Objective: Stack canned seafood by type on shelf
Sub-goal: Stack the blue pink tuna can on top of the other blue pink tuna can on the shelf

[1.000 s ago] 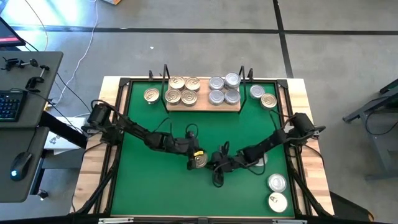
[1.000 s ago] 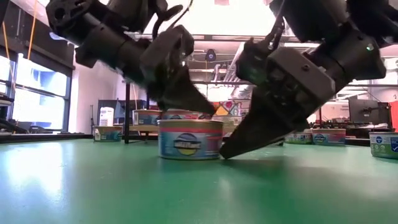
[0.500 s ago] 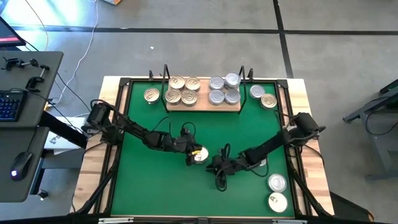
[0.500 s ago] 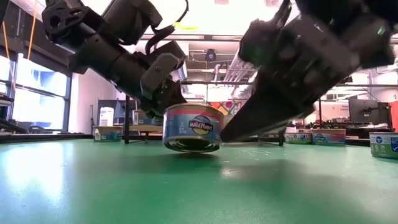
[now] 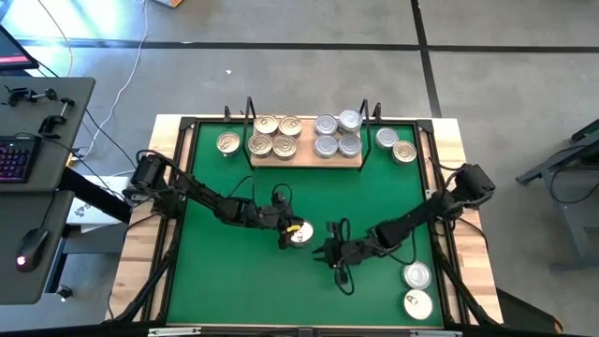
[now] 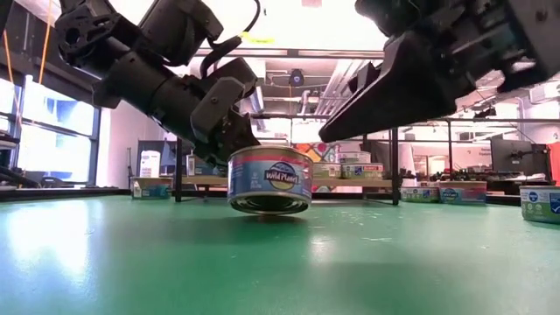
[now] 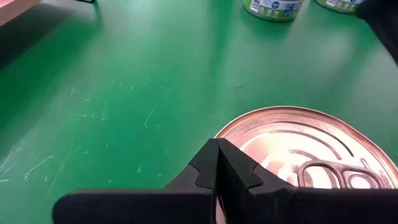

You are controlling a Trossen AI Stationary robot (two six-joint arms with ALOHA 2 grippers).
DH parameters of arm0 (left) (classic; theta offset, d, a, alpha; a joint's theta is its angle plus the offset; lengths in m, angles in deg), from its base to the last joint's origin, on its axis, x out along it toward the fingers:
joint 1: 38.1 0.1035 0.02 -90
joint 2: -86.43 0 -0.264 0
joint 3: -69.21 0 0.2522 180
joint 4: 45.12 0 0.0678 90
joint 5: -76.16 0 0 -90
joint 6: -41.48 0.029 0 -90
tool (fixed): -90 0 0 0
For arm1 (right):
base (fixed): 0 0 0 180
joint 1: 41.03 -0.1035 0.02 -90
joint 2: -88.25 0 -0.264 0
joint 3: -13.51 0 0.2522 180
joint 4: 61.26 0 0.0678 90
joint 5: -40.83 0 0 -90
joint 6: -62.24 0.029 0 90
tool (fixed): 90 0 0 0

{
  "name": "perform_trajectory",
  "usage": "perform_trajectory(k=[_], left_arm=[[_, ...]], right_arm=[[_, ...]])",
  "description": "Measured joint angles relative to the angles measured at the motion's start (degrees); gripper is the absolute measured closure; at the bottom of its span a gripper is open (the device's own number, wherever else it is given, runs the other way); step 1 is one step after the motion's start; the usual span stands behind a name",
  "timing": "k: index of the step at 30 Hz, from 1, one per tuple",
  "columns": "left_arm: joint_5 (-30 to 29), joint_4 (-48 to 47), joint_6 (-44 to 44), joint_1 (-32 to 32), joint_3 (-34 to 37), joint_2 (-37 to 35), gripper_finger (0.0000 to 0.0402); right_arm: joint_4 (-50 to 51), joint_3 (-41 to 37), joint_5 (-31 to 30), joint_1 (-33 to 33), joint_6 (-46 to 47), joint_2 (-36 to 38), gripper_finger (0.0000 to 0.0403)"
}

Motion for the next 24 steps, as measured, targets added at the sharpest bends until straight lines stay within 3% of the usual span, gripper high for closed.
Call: perform_trajectory(k=[5, 12, 20, 24], left_arm=[[0.03, -0.25, 0.59, 0.32, 0.02, 0.00, 0.0402], [1.86, -0.34, 1.02, 2.02, 0.05, 0.04, 0.0402], [2.80, -0.95, 2.18, 3.30, 0.15, 0.12, 0.0401], [3.82, -2.91, 2.27, 3.12, 0.53, 0.76, 0.0402]], right_arm=[[-0.33, 0.00, -1.29, 0.38, -9.48, 0.00, 0.0260], [-0.39, 0.00, -9.57, 0.31, -25.45, -1.37, 0.0145], [-5.07, 0.02, -22.37, 0.41, -32.35, -5.65, 0.0128], [-5.49, -0.07, -22.03, 1.94, -32.02, -6.21, 0.0128]])
